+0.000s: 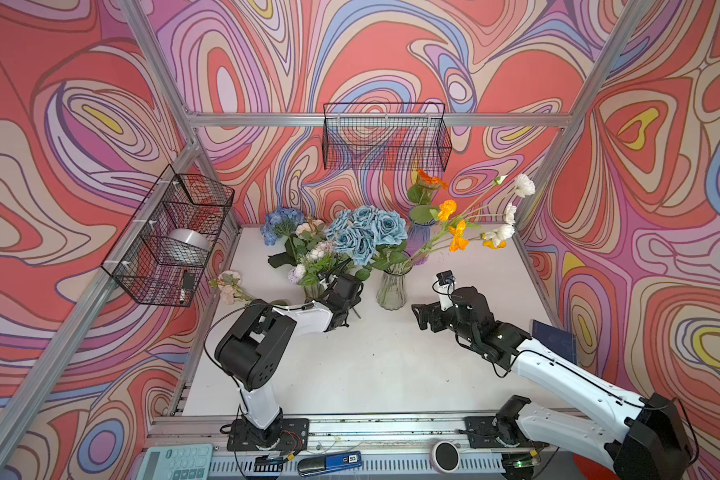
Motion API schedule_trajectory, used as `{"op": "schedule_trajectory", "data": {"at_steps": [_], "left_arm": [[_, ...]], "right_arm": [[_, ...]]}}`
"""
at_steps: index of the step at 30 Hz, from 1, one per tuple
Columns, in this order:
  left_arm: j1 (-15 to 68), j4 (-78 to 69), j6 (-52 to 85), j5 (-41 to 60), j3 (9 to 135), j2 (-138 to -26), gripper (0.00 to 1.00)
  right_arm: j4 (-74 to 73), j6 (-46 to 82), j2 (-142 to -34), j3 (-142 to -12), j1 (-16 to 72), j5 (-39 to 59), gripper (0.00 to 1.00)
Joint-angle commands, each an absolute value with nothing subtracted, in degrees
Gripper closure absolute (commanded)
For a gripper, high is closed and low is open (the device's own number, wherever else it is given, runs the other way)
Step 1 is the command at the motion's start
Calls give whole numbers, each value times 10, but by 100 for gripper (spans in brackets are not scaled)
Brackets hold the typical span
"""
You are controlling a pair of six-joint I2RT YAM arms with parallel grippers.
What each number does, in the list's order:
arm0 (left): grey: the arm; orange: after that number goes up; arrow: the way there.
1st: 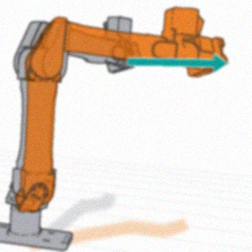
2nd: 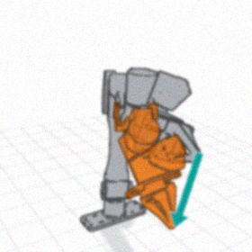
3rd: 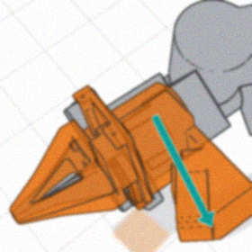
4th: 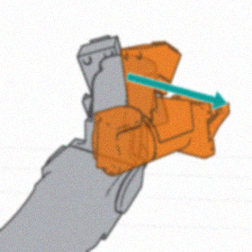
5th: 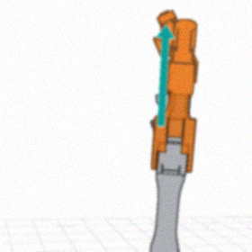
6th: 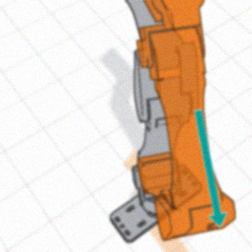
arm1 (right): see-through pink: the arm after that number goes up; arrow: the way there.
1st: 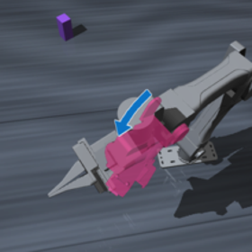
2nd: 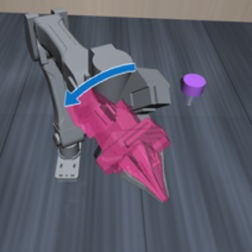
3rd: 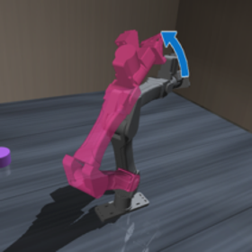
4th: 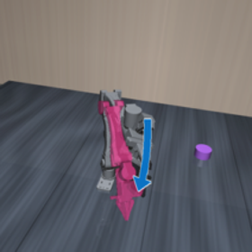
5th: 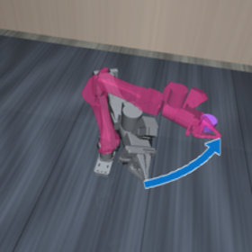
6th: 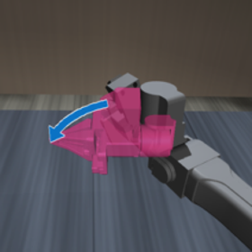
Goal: Arrange the flowers into the vase
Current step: 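Grasp the pink and white flower bunch stems with the left gripper, then lift the pink and white bunch with left and carry it over the clear vase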
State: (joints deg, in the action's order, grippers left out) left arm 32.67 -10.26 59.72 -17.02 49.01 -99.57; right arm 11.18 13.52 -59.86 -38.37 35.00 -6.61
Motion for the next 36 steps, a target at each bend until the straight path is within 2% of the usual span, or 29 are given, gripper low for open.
{"op": "schedule_trajectory", "data": {"at_steps": [1,8,16,24,30,36], "left_arm": [[326,-107,525,-142,458,-957,100],[325,-94,435,-136,399,-872,100],[293,-132,453,-153,330,-760,100],[285,-125,438,-205,333,-643,100],[285,-153,374,-225,343,-546,100],[285,-208,282,-141,363,-467,100]], "right_arm": [[115,131,-587,-400,348,-75,4],[106,136,-580,-411,348,-70,4],[84,145,-528,-401,349,22,5],[78,142,-469,-419,348,59,8],[95,144,-500,-494,348,103,14],[89,142,-570,-580,348,156,24]]}}
